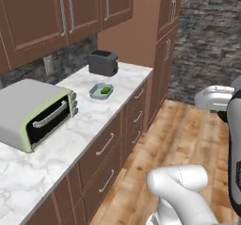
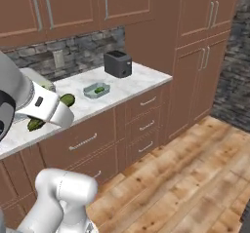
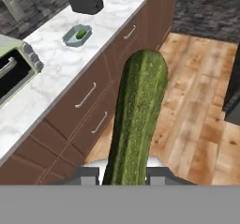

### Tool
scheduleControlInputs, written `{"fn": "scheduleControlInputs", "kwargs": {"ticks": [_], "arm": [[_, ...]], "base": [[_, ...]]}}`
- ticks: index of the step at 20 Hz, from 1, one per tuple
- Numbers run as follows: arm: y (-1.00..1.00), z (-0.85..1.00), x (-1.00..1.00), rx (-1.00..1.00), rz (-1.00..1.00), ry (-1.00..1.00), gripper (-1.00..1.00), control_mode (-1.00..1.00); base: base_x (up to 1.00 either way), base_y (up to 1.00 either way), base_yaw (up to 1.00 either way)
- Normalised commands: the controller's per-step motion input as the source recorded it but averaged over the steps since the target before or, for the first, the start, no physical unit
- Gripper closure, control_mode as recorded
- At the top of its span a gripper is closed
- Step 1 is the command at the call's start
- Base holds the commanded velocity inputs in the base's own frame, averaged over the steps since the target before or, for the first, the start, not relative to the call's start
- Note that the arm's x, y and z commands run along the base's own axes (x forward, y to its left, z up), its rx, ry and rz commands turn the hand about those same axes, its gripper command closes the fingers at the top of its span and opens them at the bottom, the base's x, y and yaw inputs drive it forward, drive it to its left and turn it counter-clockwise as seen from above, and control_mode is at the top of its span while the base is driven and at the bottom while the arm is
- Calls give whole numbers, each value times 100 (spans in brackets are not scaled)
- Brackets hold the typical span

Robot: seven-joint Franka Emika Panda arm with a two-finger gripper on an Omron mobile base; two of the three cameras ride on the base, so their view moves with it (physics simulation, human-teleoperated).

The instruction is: Take the squash and avocado out of the freezer and place them in the tupperware container on the counter. Then put the tupperware containing the vegetables back in the freezer.

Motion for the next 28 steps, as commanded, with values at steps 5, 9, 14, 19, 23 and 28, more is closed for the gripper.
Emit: {"fn": "scheduleControlInputs", "kwargs": {"ticks": [5, 9, 14, 19, 23, 28], "arm": [[0, 0, 0, 0, 0, 0, 100, 100], [0, 0, 0, 0, 0, 0, 100, 100], [0, 0, 0, 0, 0, 0, 100, 100], [0, 0, 0, 0, 0, 0, 100, 100], [0, 0, 0, 0, 0, 0, 100, 100], [0, 0, 0, 0, 0, 0, 100, 100]], "base": [[97, -4, 31], [89, -7, 47], [76, -18, 51], [48, -52, 40], [41, -57, 33], [39, -22, 39]]}}
